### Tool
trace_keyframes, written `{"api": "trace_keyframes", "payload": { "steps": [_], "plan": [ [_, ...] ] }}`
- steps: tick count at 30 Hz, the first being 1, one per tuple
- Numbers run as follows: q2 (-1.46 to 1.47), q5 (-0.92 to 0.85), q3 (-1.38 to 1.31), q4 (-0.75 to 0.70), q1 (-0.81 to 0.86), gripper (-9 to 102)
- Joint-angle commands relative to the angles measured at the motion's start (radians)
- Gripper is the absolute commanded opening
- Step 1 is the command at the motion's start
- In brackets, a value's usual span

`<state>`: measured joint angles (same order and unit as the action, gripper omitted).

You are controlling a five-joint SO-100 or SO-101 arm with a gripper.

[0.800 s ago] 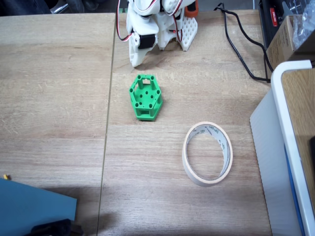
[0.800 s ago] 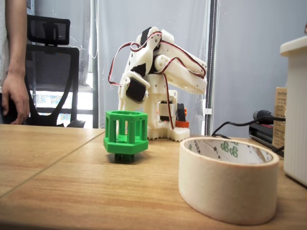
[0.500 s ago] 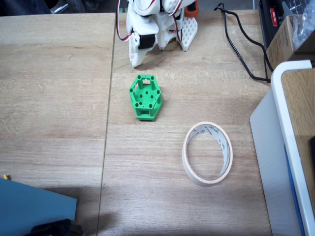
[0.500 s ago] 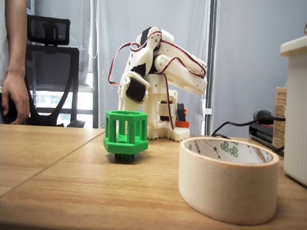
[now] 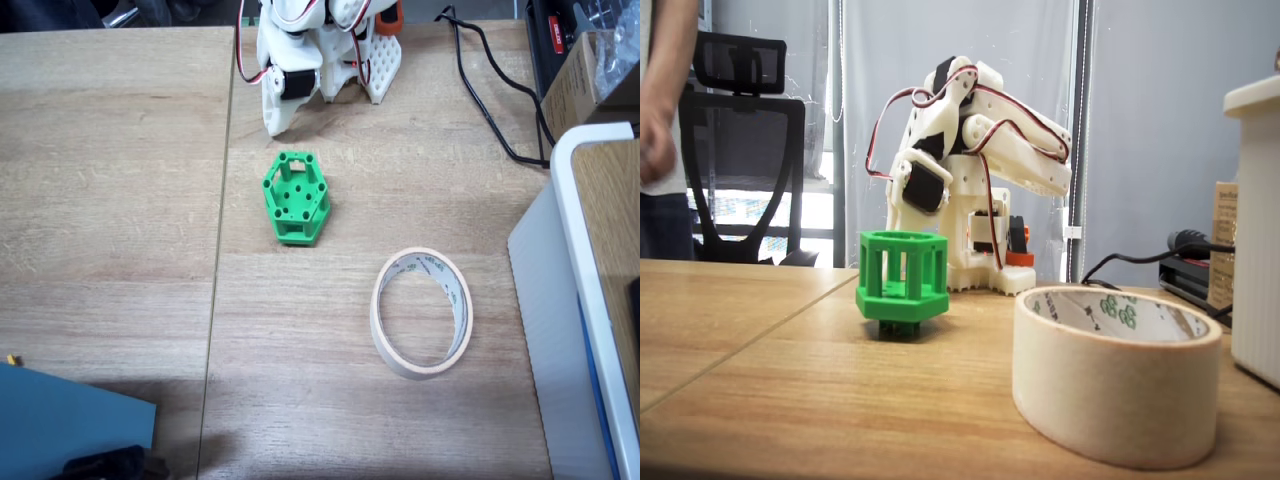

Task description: Grasp a component and put it in the bin.

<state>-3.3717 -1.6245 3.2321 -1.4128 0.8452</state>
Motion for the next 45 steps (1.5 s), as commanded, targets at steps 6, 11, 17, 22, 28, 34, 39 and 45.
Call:
{"api": "trace_keyframes", "payload": {
  "steps": [6,11,17,22,28,34,39,45],
  "plan": [
    [0.002,0.012,0.009,-0.02,-0.002,0],
    [0.0,0.003,0.009,-0.011,-0.002,0],
    [0.0,-0.002,0.009,-0.008,-0.002,0],
    [0.003,-0.003,-0.074,-0.008,-0.002,0],
    [0.003,-0.002,-0.325,-0.011,-0.002,0],
    [0.005,-0.003,-0.537,-0.008,-0.005,0],
    [0.008,0.006,-0.655,-0.006,-0.086,0],
    [0.104,0.009,-0.749,-0.006,-0.233,0]
  ]
}}
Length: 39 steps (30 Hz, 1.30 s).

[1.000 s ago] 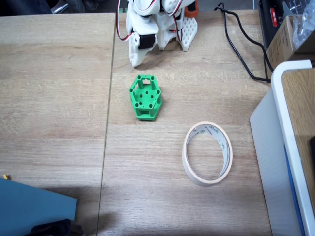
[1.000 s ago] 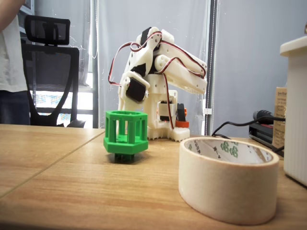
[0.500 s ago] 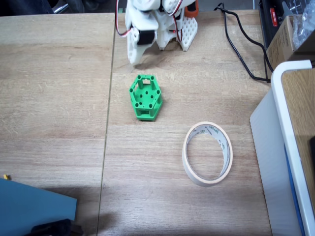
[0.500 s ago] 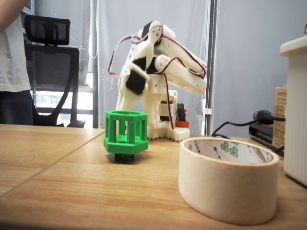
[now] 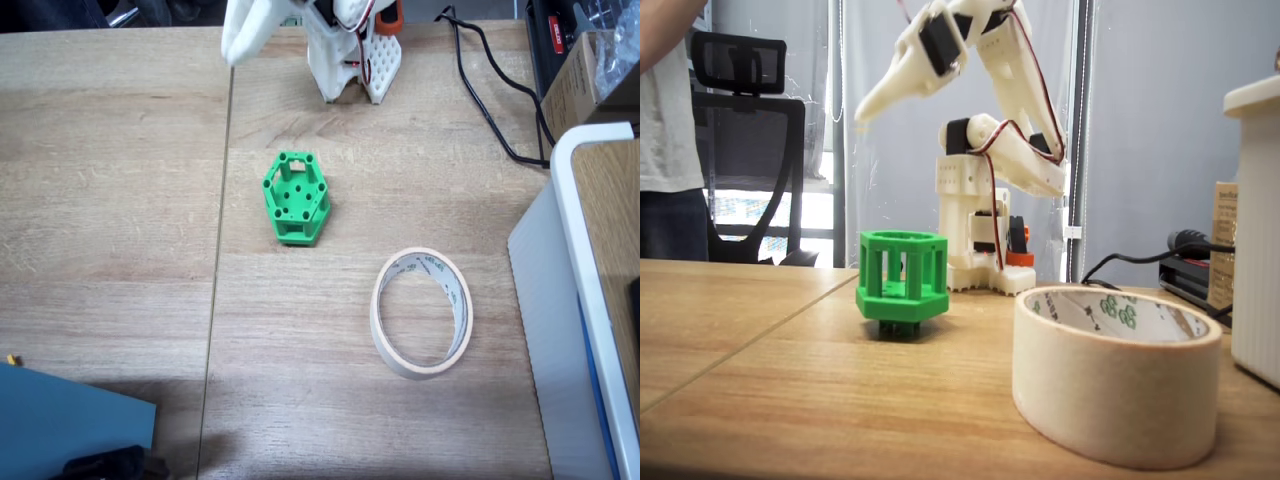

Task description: Grasp a component and put it in the bin.

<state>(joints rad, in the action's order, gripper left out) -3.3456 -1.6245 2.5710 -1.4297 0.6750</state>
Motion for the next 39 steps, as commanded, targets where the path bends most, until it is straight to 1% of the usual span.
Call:
{"api": "trace_keyframes", "payload": {
  "steps": [1,5,10,22,34,39],
  "plan": [
    [0.12,0.009,-0.101,0.011,-0.086,0],
    [0.31,0.011,-0.156,0.011,-0.156,2],
    [0.476,0.011,-0.207,0.011,-0.179,7],
    [0.607,-0.003,-0.198,0.011,-0.192,16],
    [0.89,-0.006,-0.215,0.012,-0.193,17],
    [0.943,-0.006,-0.216,0.014,-0.193,17]
  ]
}}
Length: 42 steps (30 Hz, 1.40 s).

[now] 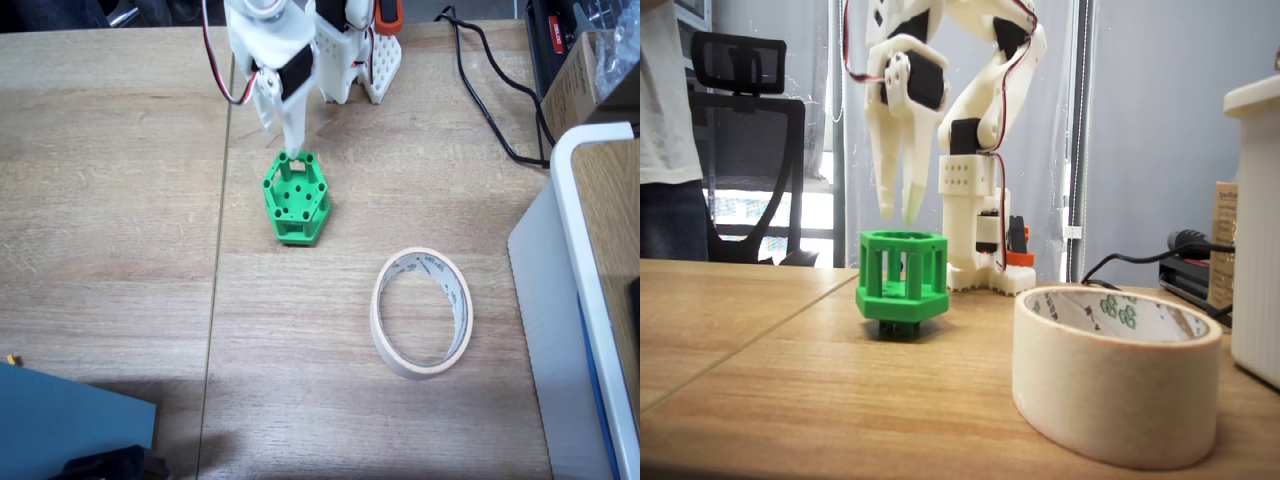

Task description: Grasp a component and put it in the bin.

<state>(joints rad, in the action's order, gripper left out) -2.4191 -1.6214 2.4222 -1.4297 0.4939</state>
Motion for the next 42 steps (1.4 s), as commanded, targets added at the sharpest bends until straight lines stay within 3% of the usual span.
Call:
{"api": "trace_keyframes", "payload": {
  "steps": [1,19,39,42],
  "plan": [
    [0.025,-0.009,-0.067,0.014,-0.012,17],
    [0.043,-0.011,-0.069,0.015,-0.123,17],
    [0.041,-0.011,-0.072,0.017,-0.109,17],
    [0.044,-0.009,-0.123,0.074,-0.107,17]
  ]
}}
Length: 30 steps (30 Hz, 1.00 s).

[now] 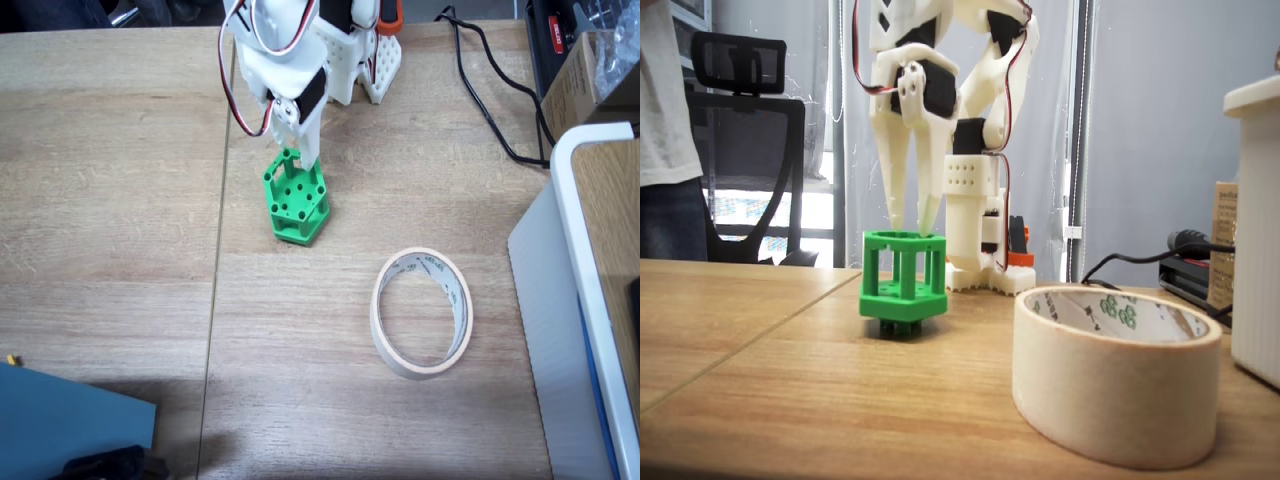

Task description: Grasp a component and put it in the bin.

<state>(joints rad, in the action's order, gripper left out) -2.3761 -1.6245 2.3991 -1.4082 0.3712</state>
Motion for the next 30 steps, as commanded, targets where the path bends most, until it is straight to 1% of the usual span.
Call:
{"api": "trace_keyframes", "payload": {
  "steps": [1,3,7,15,17,23,26,30],
  "plan": [
    [0.002,-0.005,-0.121,0.083,0.015,17],
    [0.009,0.005,-0.152,0.149,0.015,17],
    [0.066,0.011,-0.172,0.23,0.02,17],
    [0.097,-0.002,-0.17,0.236,0.133,17],
    [0.097,-0.002,-0.17,0.21,0.141,17],
    [0.095,-0.002,-0.184,0.067,0.144,17],
    [0.095,-0.002,-0.186,0.032,0.143,17],
    [0.095,-0.003,-0.173,0.028,0.143,17]
  ]
}}
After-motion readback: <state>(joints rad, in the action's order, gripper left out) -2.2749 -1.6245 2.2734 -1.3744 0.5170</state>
